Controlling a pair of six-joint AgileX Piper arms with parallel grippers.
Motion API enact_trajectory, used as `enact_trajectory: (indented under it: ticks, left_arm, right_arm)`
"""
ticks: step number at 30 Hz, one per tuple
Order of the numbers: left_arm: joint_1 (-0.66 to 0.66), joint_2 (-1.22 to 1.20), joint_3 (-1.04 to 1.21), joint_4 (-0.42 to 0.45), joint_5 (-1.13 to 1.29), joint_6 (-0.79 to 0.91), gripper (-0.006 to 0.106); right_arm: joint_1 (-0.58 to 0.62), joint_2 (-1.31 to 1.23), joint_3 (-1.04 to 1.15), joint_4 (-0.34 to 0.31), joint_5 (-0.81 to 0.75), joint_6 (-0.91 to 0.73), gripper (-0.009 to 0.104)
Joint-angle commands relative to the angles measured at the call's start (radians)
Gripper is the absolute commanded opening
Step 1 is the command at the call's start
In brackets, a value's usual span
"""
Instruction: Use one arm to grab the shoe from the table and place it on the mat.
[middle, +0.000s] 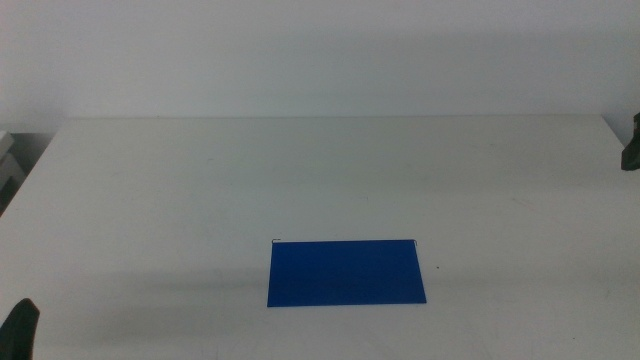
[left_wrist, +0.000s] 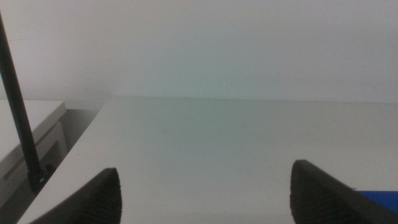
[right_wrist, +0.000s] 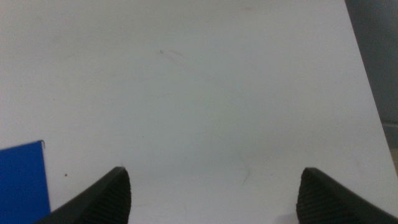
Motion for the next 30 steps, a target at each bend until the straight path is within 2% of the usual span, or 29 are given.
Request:
enact_trajectory:
  ticks: [1,15,18,20,26,30]
  left_arm:
    - [-0.003,-0.014,0.008,0.000,-0.078,-0.006,0.092]
    - [-0.003,-0.014,0.008,0.000,-0.078,-0.006,0.092]
    - [-0.003,-0.014,0.008,0.000,-0.078,-0.006,0.092]
    - [-0.003,-0.014,0.008,0.000,-0.078,-0.006,0.092]
    - [-0.003,-0.014,0.008,0.000,-0.078,-0.006,0.092]
    - [-0.003,-0.014,0.008,0.000,-0.078,-0.006,0.092]
  right_arm:
    - [-0.005,-0.027,-0.035,-0.011,-0.029,0.021,0.092]
    - [-0.005,-0.027,-0.032,-0.068,-0.023,0.023,0.092]
    - [-0.005,-0.027,-0.032,-0.080,0.015,0.074,0.092]
    - [-0.005,-0.027,-0.032,-0.092,0.026,0.182,0.092]
    - [-0.005,-0.027,-0.032,-0.135,0.132,0.676,0.092]
    - [-0.005,-0.027,-0.032,-0.141,0.218,1.013,0.092]
